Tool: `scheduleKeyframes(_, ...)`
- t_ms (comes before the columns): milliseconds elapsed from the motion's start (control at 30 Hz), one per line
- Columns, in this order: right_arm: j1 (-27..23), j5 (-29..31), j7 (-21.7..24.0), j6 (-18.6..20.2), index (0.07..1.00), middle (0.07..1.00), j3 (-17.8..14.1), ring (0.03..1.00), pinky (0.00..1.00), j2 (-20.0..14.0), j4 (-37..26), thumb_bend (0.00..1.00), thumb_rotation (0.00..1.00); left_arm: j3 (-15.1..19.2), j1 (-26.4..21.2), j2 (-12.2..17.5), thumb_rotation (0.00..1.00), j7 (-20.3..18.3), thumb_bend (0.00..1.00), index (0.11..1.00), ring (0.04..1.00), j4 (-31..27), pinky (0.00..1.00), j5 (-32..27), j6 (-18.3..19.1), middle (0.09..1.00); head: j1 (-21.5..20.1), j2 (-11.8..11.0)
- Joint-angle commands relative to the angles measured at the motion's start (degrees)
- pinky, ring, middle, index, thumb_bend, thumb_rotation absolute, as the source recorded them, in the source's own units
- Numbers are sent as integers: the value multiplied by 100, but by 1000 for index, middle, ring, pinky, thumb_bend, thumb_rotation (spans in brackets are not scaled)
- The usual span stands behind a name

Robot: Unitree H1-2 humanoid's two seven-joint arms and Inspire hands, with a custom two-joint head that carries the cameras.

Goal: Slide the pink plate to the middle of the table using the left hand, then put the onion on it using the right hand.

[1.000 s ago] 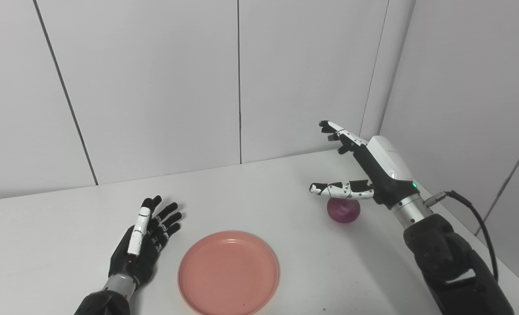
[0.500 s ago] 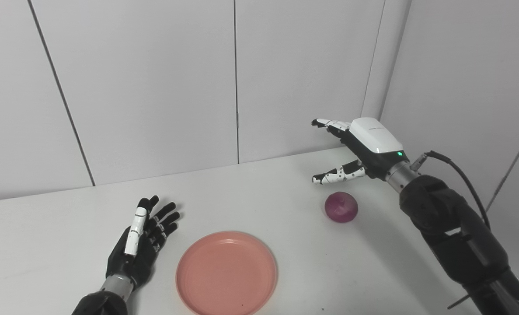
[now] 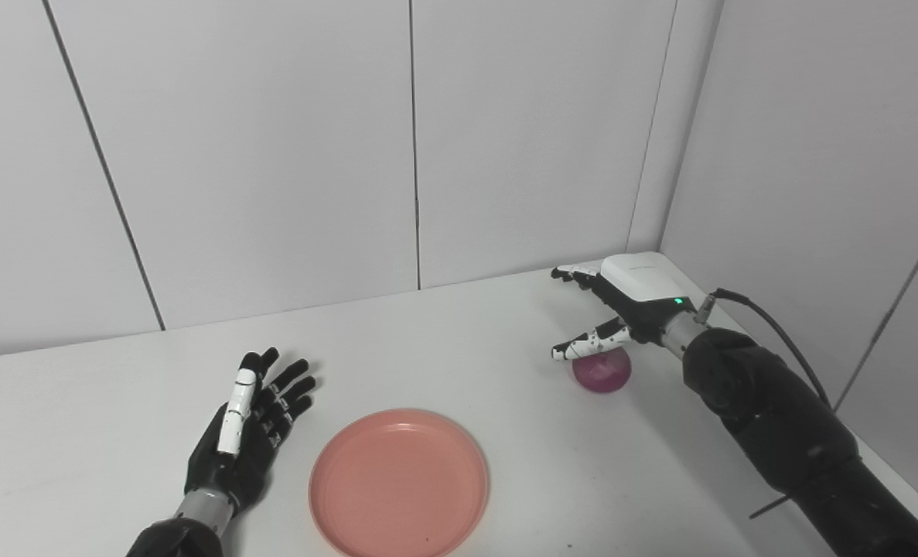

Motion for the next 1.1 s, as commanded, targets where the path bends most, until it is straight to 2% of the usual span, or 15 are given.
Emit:
scheduleKeyframes(0,-251,117,-189,-191,872,855,-60,805,640,-78,49,1000,620,-34,240,21,829,18,612,1000,879,216,926,40,284,886,19,-1)
scheduleKeyframes(167,-196,279,-277,-186,874,861,-72,826,656,-17,326,1000,613,-49,228,39,833,-7,611,1000,883,291,932,25,225,887,37,-20)
scheduleKeyframes(267,-110,590,-259,-111,875,872,-196,840,684,51,424,1000,584,-40,247,48,827,-18,615,1000,883,268,930,14,248,885,28,2)
scheduleKeyframes(533,21,872,-280,-217,871,858,-209,810,667,49,581,991,568,-23,249,57,829,-57,609,1000,878,315,923,15,238,886,42,28)
scheduleKeyframes(1067,259,619,-243,-98,870,870,19,830,678,-17,349,992,597,-10,263,50,827,-28,612,1000,873,247,910,9,272,882,60,65)
